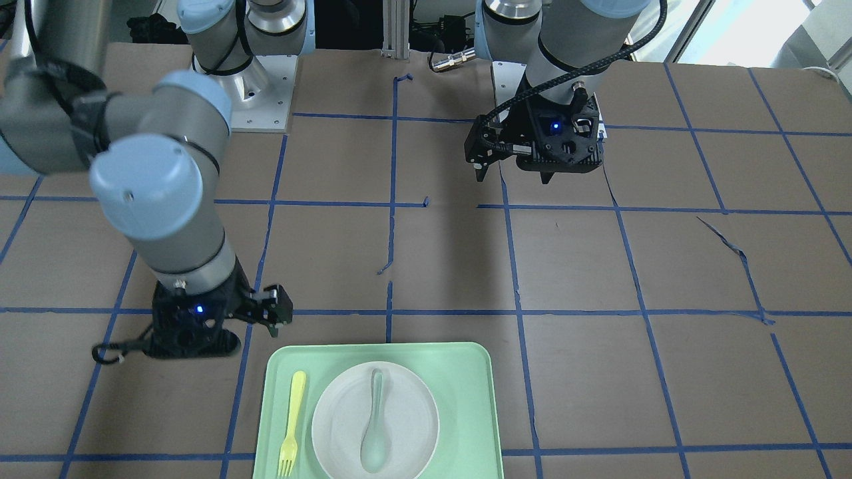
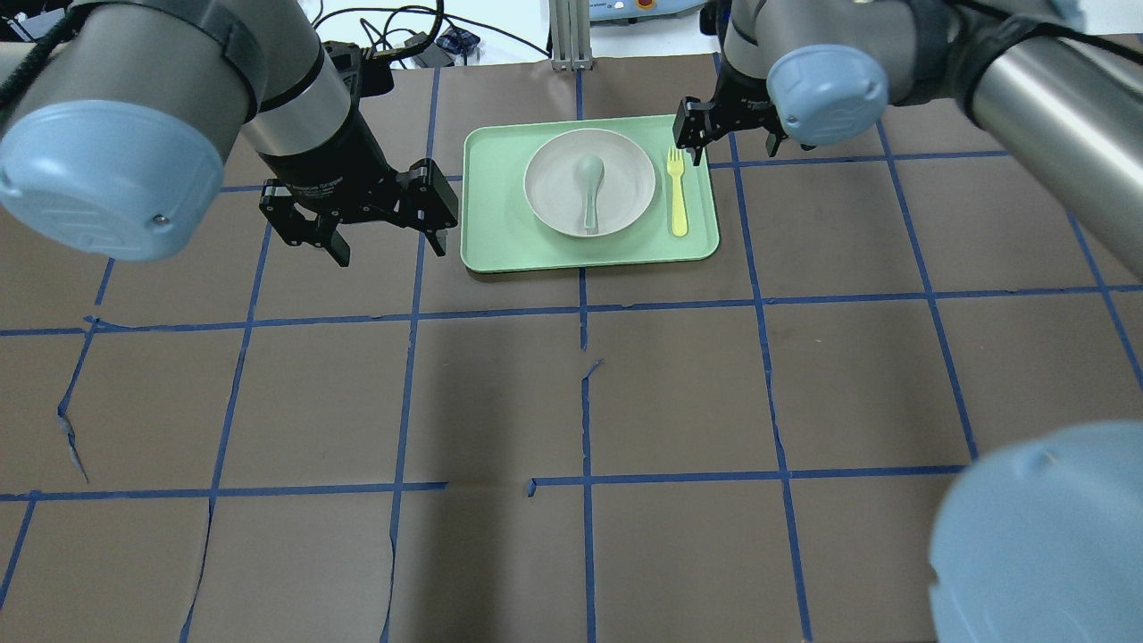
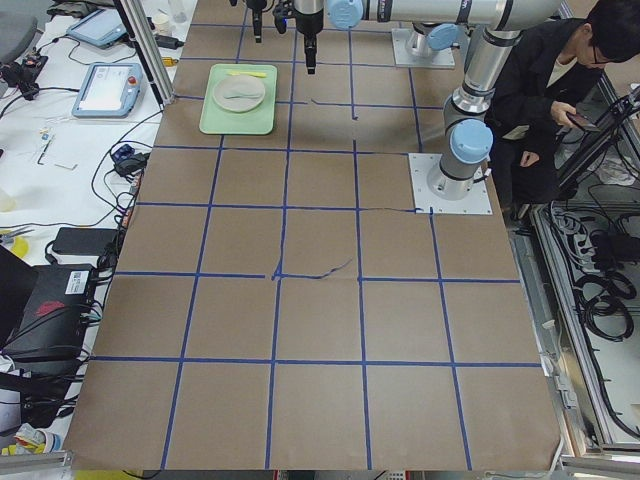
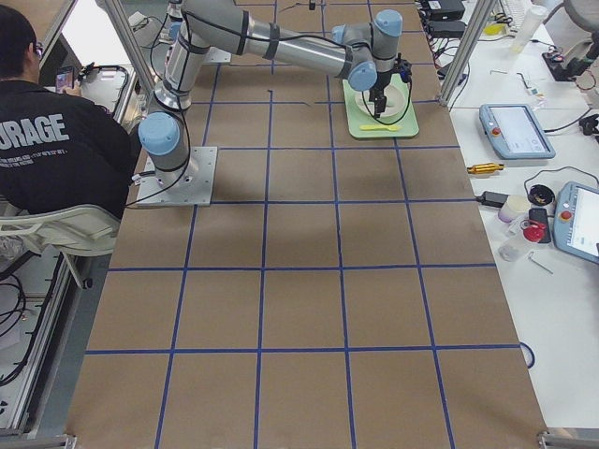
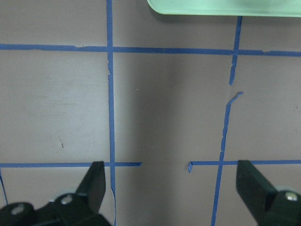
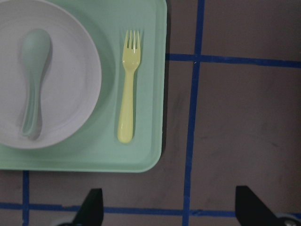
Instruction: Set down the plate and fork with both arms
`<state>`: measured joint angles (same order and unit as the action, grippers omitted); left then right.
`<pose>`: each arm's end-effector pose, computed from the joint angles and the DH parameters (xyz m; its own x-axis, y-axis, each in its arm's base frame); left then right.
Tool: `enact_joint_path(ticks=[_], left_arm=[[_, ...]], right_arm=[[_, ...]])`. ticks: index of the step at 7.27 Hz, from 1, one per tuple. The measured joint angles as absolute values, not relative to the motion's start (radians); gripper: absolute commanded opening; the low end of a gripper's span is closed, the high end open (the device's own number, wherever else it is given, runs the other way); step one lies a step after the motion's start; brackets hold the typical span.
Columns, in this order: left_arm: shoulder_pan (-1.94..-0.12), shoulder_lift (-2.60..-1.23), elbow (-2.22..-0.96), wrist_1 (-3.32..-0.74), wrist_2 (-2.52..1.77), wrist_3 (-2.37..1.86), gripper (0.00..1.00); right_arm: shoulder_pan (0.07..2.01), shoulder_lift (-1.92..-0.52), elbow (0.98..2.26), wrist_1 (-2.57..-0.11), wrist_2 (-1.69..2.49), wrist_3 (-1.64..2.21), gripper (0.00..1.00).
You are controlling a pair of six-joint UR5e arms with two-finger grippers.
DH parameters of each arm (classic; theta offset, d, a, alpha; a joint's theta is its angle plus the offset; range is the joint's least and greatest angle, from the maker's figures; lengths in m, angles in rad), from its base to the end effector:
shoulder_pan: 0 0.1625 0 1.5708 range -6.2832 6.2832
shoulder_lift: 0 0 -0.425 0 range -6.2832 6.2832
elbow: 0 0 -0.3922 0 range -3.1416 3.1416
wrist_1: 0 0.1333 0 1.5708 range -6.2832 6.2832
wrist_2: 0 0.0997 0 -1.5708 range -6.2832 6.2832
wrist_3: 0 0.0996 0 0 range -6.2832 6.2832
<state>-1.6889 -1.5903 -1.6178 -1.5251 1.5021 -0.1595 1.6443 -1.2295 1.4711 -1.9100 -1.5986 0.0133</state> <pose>-0.1977 -0.4773 0.4599 -0.9970 -0.0430 0.0644 -0.0411 0.9987 0.0314 0.1766 -0.6207 0.3798 -0.9980 -0.0575 0.0264 -0.0598 0.9934 -0.0978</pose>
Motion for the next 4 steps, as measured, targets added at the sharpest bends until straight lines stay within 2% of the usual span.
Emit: enact_joint_path(ticks=[2,4], left_arm=[[-1.689,-1.589,-1.619,-1.526,1.503,-0.160,1.00],[-1.690,-1.585,-1.619,-1.528,1.504,-0.161,1.00]], right_arm=[[1.637,-1.453,1.523,-1.683,-1.599,0.015,1.00],[1.637,-1.576,1.531,-1.520,-1.592,0.029,1.00]])
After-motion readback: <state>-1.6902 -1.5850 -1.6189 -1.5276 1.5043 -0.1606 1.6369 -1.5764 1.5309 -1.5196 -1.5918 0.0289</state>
